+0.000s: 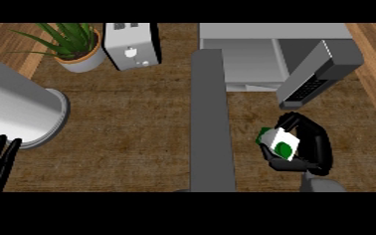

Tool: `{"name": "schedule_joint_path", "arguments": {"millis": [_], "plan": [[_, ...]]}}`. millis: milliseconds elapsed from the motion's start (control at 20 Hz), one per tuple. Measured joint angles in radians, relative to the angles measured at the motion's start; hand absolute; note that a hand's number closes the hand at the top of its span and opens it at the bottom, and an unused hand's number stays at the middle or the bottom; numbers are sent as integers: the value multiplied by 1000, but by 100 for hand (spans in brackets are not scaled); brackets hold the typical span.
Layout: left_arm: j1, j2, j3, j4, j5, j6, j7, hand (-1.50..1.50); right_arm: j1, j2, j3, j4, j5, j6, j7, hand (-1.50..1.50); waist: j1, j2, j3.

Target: Pick up the milk, place it into the microwave and close the microwave

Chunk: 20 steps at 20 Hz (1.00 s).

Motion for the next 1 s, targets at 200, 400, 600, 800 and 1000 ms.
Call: {"name": "schedule_joint_path", "arguments": {"millis": [200,400,600,800,1000], "plan": [[24,-17,-4,8,-24,-20,-26,-150,-56,12,27,-60,59,-88,107,150,5,1,0],[-5,-6,16,30,-17,-22,-17,-150,-181,28,25,21,111,-171,173,150,9,3,1],[-5,5,45,55,0,-46,-29,-150,-325,13,-5,136,126,-206,232,150,15,4,1],[-20,1,48,57,-10,-45,-21,-150,-471,2,-43,312,129,-226,210,150,18,6,1],[-38,19,68,87,9,-64,-24,-150,-623,-13,-78,507,140,-249,169,150,26,9,1]]}}
